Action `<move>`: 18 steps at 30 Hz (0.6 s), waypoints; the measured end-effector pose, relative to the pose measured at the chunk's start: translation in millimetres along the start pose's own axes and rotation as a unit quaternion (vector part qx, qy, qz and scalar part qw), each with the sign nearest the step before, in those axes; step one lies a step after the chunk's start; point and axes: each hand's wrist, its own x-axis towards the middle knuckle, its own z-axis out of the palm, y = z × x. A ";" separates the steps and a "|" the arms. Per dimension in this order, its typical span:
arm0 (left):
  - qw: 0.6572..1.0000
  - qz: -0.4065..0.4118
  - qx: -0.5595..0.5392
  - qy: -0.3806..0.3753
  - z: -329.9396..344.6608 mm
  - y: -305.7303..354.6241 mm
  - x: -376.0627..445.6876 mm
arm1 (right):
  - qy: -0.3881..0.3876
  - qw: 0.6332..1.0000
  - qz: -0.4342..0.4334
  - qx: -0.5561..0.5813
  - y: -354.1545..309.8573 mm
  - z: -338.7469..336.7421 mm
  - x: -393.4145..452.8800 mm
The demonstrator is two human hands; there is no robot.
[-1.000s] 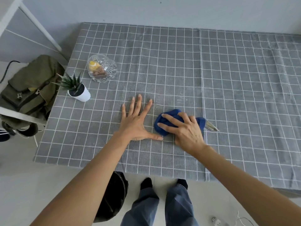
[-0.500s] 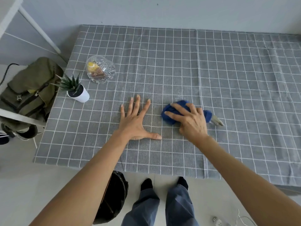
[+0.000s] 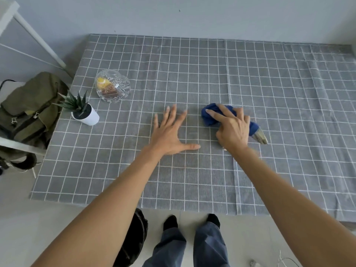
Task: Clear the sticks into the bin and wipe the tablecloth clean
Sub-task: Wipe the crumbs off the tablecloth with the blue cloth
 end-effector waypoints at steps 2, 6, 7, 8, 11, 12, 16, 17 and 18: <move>1.000 0.010 -0.003 -0.003 -2.5 11.6 16.1 | -0.014 0.999 -0.034 -0.016 -10.3 1.5 5.9; 1.000 0.003 0.009 -0.013 3.3 14.7 29.5 | -0.034 0.994 -0.090 -0.050 -8.4 11.1 4.4; 1.000 0.001 0.009 -0.011 4.6 13.6 29.1 | -0.026 0.994 -0.098 -0.049 -4.5 12.4 4.1; 1.000 0.001 0.009 -0.008 5.0 12.8 28.9 | -0.021 0.994 -0.100 -0.050 -0.5 12.9 4.6; 1.000 0.003 0.004 -0.009 5.2 12.1 29.7 | -0.021 0.997 -0.057 -0.041 8.5 11.1 10.1; 1.000 0.003 0.005 -0.010 4.8 12.3 29.5 | -0.018 0.999 -0.039 -0.030 8.4 10.3 9.8; 1.000 -0.004 0.011 -0.017 4.7 13.0 29.9 | -0.002 0.996 -0.084 0.001 4.0 12.0 -8.1; 1.000 -0.005 0.010 -0.018 4.1 13.7 30.7 | -0.001 0.994 -0.111 -0.001 6.4 12.0 -9.4; 1.000 -0.006 0.009 -0.021 3.1 14.4 31.3 | -0.004 0.992 -0.125 -0.006 9.9 10.6 -6.8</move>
